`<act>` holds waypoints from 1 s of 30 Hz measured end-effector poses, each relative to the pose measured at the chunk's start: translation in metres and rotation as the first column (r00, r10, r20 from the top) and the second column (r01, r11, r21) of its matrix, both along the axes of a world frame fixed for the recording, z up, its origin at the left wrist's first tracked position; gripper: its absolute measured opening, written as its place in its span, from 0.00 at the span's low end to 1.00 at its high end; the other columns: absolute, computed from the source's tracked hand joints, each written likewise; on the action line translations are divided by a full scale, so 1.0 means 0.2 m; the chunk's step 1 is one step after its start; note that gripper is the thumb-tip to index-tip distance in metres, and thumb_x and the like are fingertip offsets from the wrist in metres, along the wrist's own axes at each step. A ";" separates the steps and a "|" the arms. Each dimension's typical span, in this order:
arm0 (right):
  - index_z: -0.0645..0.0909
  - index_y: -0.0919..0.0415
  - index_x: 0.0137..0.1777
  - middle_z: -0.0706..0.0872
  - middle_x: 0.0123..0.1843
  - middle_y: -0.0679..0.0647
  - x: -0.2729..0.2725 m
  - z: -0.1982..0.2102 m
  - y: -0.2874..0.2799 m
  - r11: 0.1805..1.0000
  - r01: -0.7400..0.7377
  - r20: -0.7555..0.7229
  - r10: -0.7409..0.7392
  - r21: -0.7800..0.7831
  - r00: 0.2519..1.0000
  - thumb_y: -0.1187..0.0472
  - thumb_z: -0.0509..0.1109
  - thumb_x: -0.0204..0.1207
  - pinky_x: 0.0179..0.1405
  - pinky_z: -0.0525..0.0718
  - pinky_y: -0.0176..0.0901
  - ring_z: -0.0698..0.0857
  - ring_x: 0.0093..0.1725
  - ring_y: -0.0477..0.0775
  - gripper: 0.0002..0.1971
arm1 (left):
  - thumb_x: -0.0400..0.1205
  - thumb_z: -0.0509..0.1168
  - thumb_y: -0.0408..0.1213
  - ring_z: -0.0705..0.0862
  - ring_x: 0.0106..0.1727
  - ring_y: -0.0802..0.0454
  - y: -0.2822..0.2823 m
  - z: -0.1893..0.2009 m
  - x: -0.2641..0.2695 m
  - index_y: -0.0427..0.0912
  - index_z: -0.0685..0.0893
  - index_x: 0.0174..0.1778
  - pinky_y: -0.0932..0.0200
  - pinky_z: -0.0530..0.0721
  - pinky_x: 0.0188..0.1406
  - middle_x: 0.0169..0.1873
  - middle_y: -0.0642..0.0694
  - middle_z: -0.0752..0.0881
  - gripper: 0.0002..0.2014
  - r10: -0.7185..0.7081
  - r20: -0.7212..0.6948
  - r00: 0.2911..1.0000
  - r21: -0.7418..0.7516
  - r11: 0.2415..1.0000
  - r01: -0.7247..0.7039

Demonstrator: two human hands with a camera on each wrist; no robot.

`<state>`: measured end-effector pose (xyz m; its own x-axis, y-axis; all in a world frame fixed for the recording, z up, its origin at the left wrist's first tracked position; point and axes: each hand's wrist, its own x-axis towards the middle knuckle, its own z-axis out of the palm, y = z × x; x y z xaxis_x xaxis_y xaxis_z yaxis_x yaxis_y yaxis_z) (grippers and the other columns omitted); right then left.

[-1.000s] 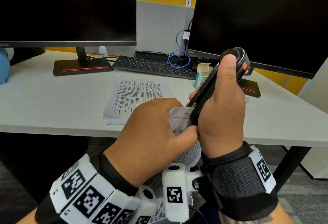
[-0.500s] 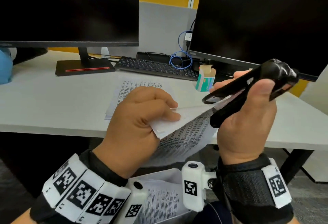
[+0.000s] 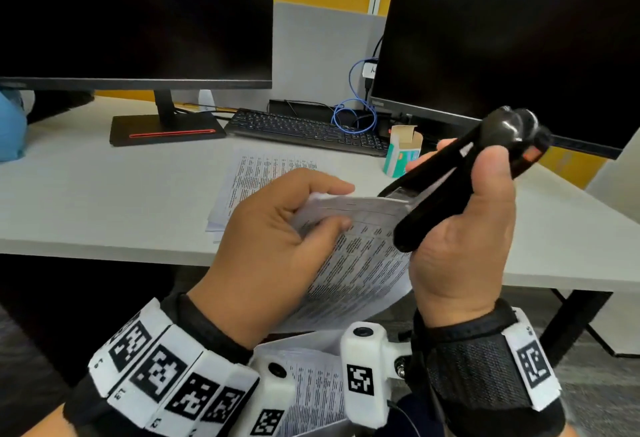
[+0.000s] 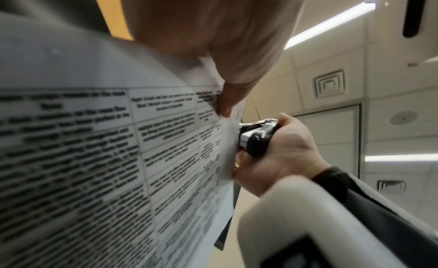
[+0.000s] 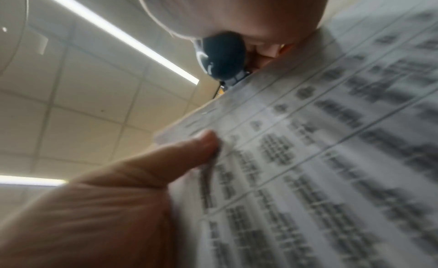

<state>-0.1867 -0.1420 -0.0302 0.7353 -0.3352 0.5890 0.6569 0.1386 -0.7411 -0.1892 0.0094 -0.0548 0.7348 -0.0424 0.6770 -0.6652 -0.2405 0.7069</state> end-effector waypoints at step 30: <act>0.74 0.46 0.38 0.83 0.28 0.41 0.03 0.05 0.06 0.980 0.157 -0.012 -0.160 -0.125 0.987 0.53 0.53 0.89 0.32 0.81 0.30 0.85 0.32 0.41 0.17 | 0.65 0.77 0.60 0.84 0.45 0.65 -0.06 0.09 -0.06 0.58 0.86 0.47 0.57 0.84 0.45 0.41 0.58 0.87 0.19 0.041 -0.197 0.980 0.261 0.965 0.012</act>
